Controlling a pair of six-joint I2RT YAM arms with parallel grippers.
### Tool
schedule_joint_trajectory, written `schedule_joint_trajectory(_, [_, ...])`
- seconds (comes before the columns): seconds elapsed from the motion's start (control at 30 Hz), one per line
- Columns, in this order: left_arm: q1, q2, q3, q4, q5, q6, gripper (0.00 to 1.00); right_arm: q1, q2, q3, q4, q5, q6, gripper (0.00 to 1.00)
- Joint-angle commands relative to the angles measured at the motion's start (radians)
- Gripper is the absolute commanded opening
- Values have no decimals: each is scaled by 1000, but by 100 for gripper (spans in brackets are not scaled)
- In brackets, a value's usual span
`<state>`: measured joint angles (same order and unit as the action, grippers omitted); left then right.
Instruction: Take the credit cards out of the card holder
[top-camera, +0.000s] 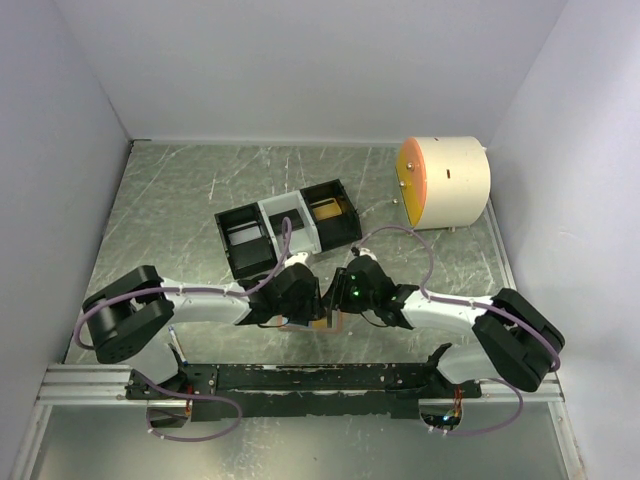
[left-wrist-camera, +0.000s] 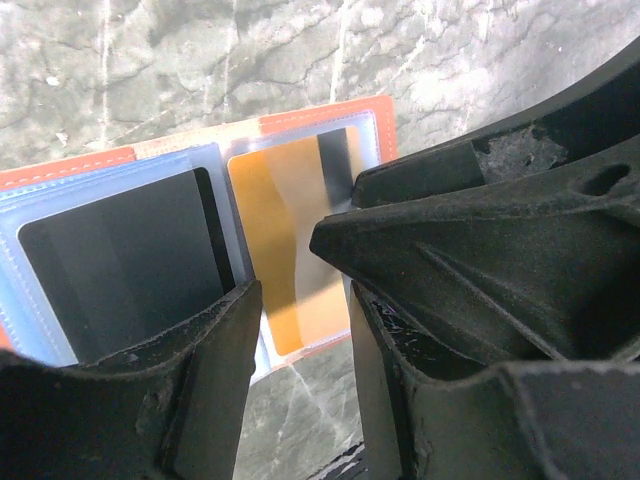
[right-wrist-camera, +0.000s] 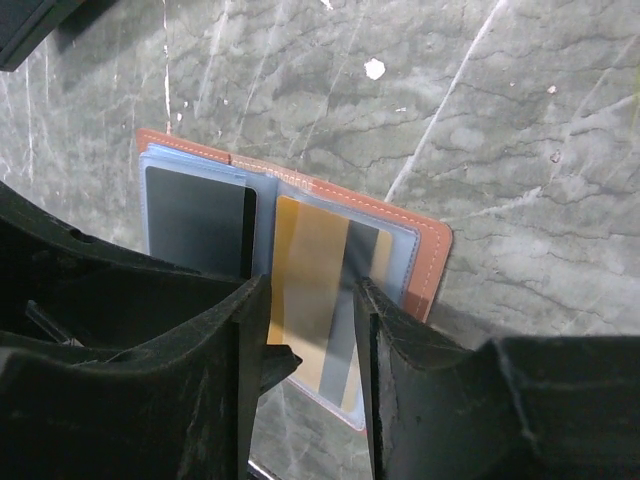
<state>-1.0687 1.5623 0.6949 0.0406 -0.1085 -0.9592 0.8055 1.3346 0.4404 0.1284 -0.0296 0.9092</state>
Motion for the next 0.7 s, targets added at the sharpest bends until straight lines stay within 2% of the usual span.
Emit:
schedule_joint_trajectory(0.0, [-6, 51, 25, 12, 25, -26, 52, -7, -4, -39, -130, 33, -22, 42])
schedule_joint_trajectory(0.4, [-5, -10, -2, -39, -23, -53, 52, -13, 1, 14, -146, -1, -57, 44])
schedule_joint_trajectory(0.67, [-5, -7, 10, -84, -49, -79, 52, -12, 28, -16, -154, 18, -52, 35])
